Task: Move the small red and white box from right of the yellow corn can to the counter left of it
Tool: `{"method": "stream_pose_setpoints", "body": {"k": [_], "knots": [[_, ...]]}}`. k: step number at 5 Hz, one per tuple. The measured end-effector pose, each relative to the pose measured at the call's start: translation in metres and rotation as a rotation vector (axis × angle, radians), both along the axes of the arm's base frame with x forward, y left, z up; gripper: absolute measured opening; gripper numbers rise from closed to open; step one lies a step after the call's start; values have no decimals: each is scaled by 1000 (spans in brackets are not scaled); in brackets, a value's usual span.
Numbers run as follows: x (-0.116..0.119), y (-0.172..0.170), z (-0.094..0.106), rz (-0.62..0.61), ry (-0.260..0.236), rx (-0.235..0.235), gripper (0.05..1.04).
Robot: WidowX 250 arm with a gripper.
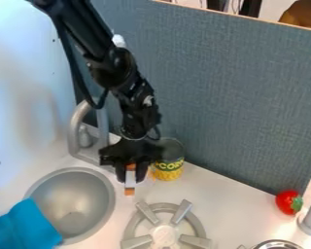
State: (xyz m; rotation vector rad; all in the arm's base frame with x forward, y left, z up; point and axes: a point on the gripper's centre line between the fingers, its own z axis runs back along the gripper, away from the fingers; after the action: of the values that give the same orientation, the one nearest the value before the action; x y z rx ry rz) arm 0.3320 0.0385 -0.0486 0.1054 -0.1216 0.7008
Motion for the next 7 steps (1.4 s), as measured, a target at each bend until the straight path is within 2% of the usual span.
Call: {"method": "stream_pose_setpoints", "body": {"k": [1, 4, 5, 6, 7], "knots": [[-3, 4, -12, -12, 19, 34, 414], [3, 1, -25, -17, -40, 18, 414], [3, -1, -28, -26, -61, -4, 481], [-1, -5, -28, -13, -70, -28, 798], [-3, -5, -28, -10, -76, -45, 1008]]}}
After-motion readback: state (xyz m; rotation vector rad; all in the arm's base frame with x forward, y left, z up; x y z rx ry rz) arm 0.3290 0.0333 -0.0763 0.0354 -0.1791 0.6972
